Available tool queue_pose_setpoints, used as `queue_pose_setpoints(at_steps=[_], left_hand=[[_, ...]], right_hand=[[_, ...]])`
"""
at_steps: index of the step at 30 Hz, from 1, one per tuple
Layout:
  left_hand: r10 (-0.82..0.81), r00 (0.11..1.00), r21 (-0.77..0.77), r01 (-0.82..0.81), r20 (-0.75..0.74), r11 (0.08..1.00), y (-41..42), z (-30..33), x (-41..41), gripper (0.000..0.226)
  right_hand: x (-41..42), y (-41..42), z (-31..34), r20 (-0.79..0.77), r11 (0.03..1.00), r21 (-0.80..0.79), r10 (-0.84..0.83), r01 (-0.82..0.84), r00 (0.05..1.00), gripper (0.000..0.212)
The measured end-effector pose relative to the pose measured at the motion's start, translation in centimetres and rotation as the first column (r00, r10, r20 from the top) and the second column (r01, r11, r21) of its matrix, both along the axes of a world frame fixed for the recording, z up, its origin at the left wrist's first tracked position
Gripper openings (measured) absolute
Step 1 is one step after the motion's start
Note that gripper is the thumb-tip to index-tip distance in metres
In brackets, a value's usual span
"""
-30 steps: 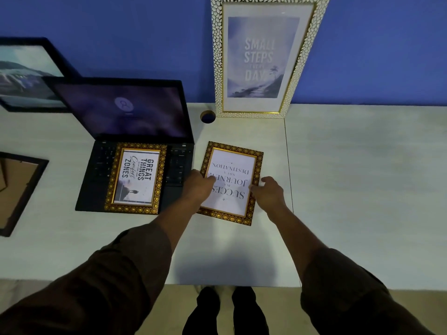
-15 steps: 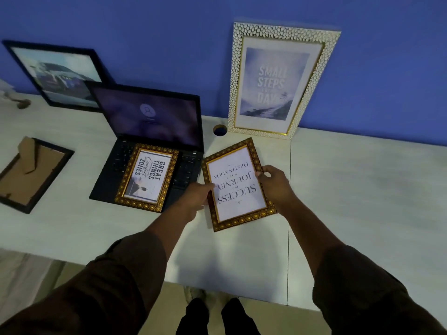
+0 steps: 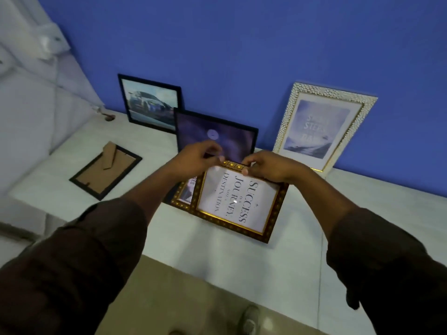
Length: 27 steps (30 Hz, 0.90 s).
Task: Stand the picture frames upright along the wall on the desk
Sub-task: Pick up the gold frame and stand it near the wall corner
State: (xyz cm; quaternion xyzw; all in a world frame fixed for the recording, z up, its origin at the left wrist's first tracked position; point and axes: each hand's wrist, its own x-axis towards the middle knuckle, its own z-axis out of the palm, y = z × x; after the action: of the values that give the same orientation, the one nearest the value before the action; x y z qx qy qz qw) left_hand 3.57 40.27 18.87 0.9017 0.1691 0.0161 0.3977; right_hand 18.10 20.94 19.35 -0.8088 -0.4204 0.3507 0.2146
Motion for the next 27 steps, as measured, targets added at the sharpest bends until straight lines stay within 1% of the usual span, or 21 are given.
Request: queue_pose_setpoints(at_steps=[2,3,4,5,7,10,12,14,16,17,19,21,22,23,24,26,27], left_hand=[[-0.162,0.982,0.069,0.169,-0.100,0.983,2.1,1.3,-2.5,0.029],[-0.197,0.971,0.115,0.214,-0.137,0.970,3.2,1.9,-3.7,0.027],[-0.204,0.967,0.150,0.226,-0.152,0.962,4.3,2.3,-4.9,0.026],[-0.181,0.972,0.173,0.205,-0.148,0.963,6.0,2.5,-6.7,0.025],[-0.104,0.988,0.164,0.121,-0.111,0.979,9.3,2.5,-10.3,0.020],[0.015,0.998,0.095,-0.009,-0.065,0.995,13.9,2.3,-15.2,0.019],[0.129,0.992,0.021,-0.129,0.001,0.991,17.0,1.9,-18.7,0.020],[0.265,0.963,-0.072,-0.261,0.058,0.963,19.7,1.4,-21.6,0.021],[0.410,0.907,-0.182,-0.389,0.098,0.903,22.9,0.6,-24.6,0.023],[0.473,0.874,-0.236,-0.438,0.115,0.867,24.3,0.2,-26.0,0.024],[0.579,0.803,-0.323,-0.517,0.138,0.793,26.6,-0.4,-27.8,0.025],[0.674,0.724,-0.401,-0.579,0.148,0.710,28.1,-0.8,-28.6,0.024],[0.720,0.675,-0.446,-0.602,0.157,0.662,29.2,-1.0,-28.9,0.023],[0.757,0.633,-0.489,-0.616,0.159,0.618,29.9,-1.2,-28.9,0.022],[0.788,0.597,-0.523,-0.627,0.153,0.577,30.6,-1.4,-28.8,0.021],[0.828,0.545,-0.560,-0.648,0.134,0.517,32.5,-1.9,-28.5,0.023],[0.840,0.527,-0.573,-0.652,0.130,0.497,33.6,-2.0,-28.2,0.024]], right_hand=[[-2.0,3.1,1.5,0.031,0.993,-0.014,0.120,-0.119,0.992,0.014],[-3.2,4.8,2.2,0.035,0.986,-0.021,0.167,-0.167,0.985,0.015],[-4.2,6.3,2.7,0.040,0.979,-0.029,0.202,-0.200,0.979,0.017],[-5.7,8.4,3.3,0.048,0.972,-0.027,0.234,-0.233,0.971,0.019],[-8.6,12.3,4.2,0.105,0.962,-0.027,0.272,-0.271,0.956,0.019],[-11.7,18.2,4.5,0.275,0.955,-0.039,0.294,-0.295,0.916,0.022],[-13.4,22.1,4.5,0.395,0.969,-0.018,0.234,-0.247,0.888,0.031],[-14.0,24.6,4.6,0.411,0.980,0.115,0.103,-0.164,0.906,0.035],[-14.4,27.2,4.4,0.413,0.959,0.270,-0.035,-0.086,0.910,0.041],[-14.5,28.5,4.1,0.373,0.940,0.339,-0.104,-0.031,0.922,0.046],[-15.2,30.9,3.1,0.239,0.896,0.427,-0.239,0.120,0.941,0.051],[-16.0,33.0,1.6,0.098,0.843,0.449,-0.377,0.297,0.921,0.047],[-16.6,34.5,0.7,0.002,0.812,0.440,-0.427,0.383,0.904,0.041],[-17.1,35.5,-0.2,-0.122,0.786,0.410,-0.455,0.463,0.882,0.036],[-17.8,36.3,-0.7,-0.259,0.782,0.347,-0.450,0.518,0.854,0.034],[-18.9,38.5,-2.0,-0.497,0.824,0.184,-0.393,0.536,0.774,0.039],[-19.4,39.9,-2.4,-0.570,0.845,0.147,-0.352,0.514,0.742,0.040]])
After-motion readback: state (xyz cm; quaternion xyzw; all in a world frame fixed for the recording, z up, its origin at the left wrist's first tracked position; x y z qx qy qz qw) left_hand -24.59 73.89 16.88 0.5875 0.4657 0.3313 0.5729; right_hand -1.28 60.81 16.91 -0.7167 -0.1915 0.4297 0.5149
